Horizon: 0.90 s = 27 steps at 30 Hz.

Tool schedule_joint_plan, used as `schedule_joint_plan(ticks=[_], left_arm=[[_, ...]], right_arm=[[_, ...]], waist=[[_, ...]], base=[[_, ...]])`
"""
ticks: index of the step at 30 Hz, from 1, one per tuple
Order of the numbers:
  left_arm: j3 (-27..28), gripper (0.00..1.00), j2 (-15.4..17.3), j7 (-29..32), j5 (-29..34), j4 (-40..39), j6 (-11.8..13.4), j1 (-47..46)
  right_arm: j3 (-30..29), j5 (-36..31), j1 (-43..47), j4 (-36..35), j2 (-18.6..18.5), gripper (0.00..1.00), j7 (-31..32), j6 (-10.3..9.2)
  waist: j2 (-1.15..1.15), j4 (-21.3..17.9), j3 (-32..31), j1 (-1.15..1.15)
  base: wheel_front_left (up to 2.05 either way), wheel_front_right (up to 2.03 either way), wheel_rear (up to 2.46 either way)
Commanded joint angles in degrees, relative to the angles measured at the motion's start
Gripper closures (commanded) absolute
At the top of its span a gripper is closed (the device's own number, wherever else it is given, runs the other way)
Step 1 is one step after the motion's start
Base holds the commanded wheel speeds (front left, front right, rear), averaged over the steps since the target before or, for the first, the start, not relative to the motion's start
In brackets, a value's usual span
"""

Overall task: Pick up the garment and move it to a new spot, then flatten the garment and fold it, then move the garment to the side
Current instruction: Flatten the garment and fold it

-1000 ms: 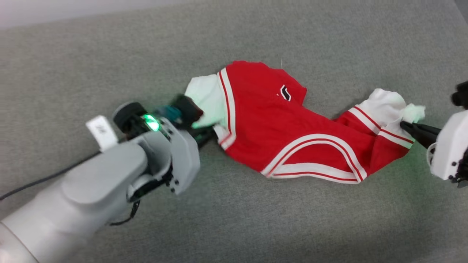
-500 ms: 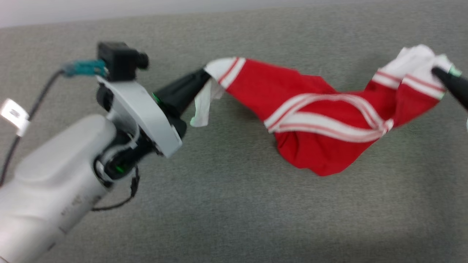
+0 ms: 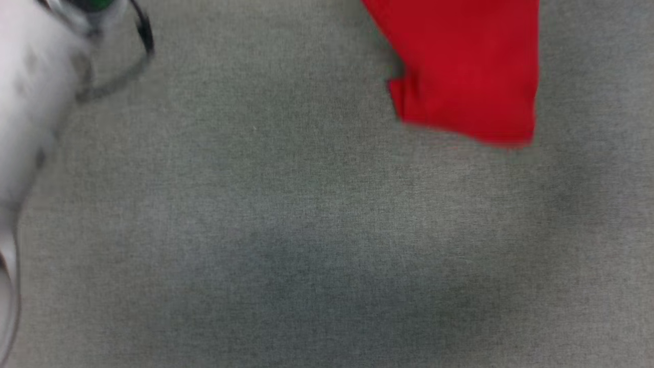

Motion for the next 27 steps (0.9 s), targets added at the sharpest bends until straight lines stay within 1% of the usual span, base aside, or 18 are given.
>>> schedule_joint_plan(ticks=[1, 4, 6, 8, 11, 12, 15, 20, 23, 27], left_arm=[[1.6, 1.0, -1.7, -1.9, 0.6, 3.9, 0.1, -4.7], [4.0, 1.0, -3.3, -5.7, 0.7, 8.4, -0.2, -10.4], [4.6, 1.0, -4.1, -6.9, 0.5, 9.9, -0.4, -11.9], [4.8, 1.0, -4.3, -6.8, -0.3, 8.7, -0.5, -11.9], [3.8, 1.0, -2.4, -7.2, -0.7, 4.3, -0.5, -8.3], [3.8, 1.0, -2.4, -7.2, -0.7, 4.3, -0.5, -8.3], [1.5, 1.0, -0.1, -6.2, -1.2, -1.7, -0.5, -2.8], [-2.4, 1.0, 5.6, -4.7, -3.7, -13.3, -0.5, 10.3], [-5.1, 1.0, 9.8, -4.3, -4.9, -19.7, -0.5, 18.3], [-7.7, 1.0, 14.4, -5.5, -6.0, -25.9, -0.5, 27.7]], right_arm=[[-1.3, -1.8, -4.8, 3.2, 1.4, 1.0, -3.2, -0.08], [-2.4, -3.3, -10.8, 7.2, 3.0, 1.0, -7.7, -0.08], [-2.2, -3.9, -12.4, 9.3, 3.2, 1.0, -9.6, -0.08], [-1.4, -4.1, -12.6, 10.8, 3.0, 1.0, -10.7, -0.08], [-0.3, -3.1, -10.0, 11.5, 2.0, 1.0, -11.3, -0.08], [-0.3, -3.1, -10.0, 11.5, 2.0, 1.0, -11.3, -0.08], [2.2, -1.9, -5.1, 9.7, 0.4, 1.0, -10.3, -0.08], [5.9, 2.2, 7.9, 2.3, -3.9, 1.0, -7.8, -0.07], [6.8, 4.8, 16.6, -2.9, -6.5, 1.0, -6.4, -0.08], [6.3, 8.0, 27.6, -9.9, -9.2, 1.0, -4.0, -0.08]], waist=[[0.0, 0.1, 1.4, 0.0], [0.0, 0.0, 1.0, 0.0], [0.0, 0.2, 0.3, 0.0], [0.0, 0.3, -0.3, 0.0], [0.0, 0.6, -0.9, 0.0], [0.0, 0.6, -0.9, 0.0], [0.0, 1.0, -1.5, 0.0], [0.0, 1.1, -2.7, 0.0], [0.0, 0.9, -3.7, 0.0], [0.0, 0.2, -4.8, 0.0]], base=[[0.0, 0.0, 0.0], [0.0, 0.0, 0.0], [0.0, 0.0, 0.0], [0.0, 0.0, 0.0], [0.0, 0.0, 0.0], [0.0, 0.0, 0.0], [0.0, 0.0, 0.0], [0.0, 0.0, 0.0], [0.0, 0.0, 0.0], [0.0, 0.0, 0.0]])
